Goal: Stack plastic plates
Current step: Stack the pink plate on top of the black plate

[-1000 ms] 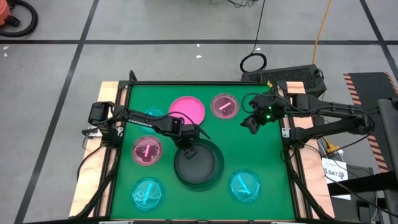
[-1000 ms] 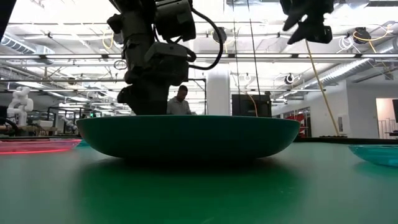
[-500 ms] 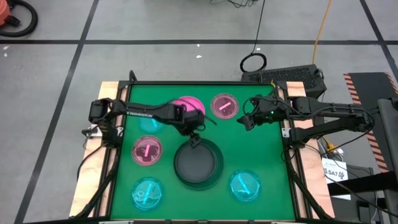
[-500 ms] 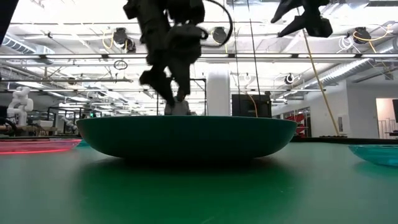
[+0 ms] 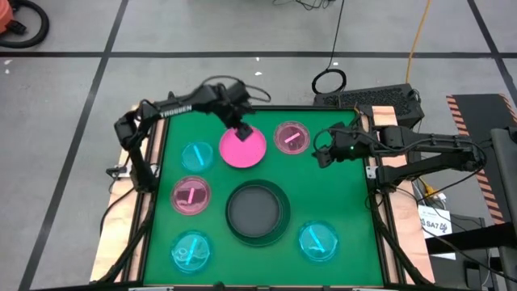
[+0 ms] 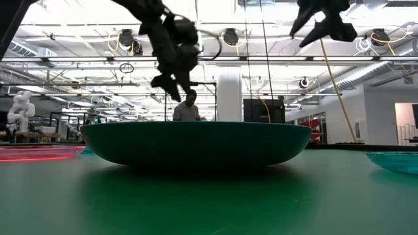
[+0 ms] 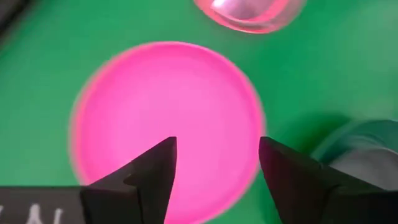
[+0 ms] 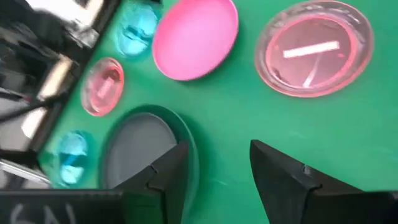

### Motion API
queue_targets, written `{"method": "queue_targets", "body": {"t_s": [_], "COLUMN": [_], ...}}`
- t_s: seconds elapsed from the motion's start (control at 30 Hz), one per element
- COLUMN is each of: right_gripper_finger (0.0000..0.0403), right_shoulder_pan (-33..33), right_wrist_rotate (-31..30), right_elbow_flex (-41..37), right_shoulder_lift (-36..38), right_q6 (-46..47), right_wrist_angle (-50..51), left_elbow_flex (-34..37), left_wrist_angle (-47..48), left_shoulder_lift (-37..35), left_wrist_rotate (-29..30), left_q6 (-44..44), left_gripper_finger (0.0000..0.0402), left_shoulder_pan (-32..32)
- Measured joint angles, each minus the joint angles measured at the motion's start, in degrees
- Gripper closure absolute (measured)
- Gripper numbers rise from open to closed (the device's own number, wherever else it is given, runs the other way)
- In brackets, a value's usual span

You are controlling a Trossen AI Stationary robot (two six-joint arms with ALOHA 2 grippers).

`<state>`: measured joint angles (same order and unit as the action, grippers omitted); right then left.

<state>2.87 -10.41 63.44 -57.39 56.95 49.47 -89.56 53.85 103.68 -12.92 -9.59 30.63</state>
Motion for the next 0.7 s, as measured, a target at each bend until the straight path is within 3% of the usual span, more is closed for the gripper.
{"method": "queue_targets", "body": {"t_s": [0.23,0.37,0.47,0.6,0.7], "right_gripper_finger": [0.0238,0.0238,0.0238,0.0238,0.0238], "right_shoulder_pan": [0.0,0.0,0.0,0.0,0.0], "right_wrist_rotate": [-0.1,0.0,0.0,0.1,0.3], "right_elbow_flex": [0.0,0.0,0.0,0.0,0.0], "right_shoulder_lift": [0.0,0.0,0.0,0.0,0.0], "right_q6": [-5.9,-8.8,-11.6,-15.4,-17.9], "right_wrist_angle": [4.7,6.2,6.3,6.4,6.6], "left_elbow_flex": [0.0,0.0,0.0,0.1,0.0], "left_wrist_angle": [0.0,4.0,5.1,6.4,7.6], "left_shoulder_lift": [0.0,0.0,0.6,2.9,5.9], "left_wrist_rotate": [5.4,5.9,9.1,8.4,4.2], "left_q6": [0.9,1.8,-2.6,-4.4,-4.7], "left_gripper_finger": [0.0178,0.0178,0.0178,0.0178,0.0178], "left_shoulder_pan": [7.1,7.9,7.7,9.2,10.8]}}
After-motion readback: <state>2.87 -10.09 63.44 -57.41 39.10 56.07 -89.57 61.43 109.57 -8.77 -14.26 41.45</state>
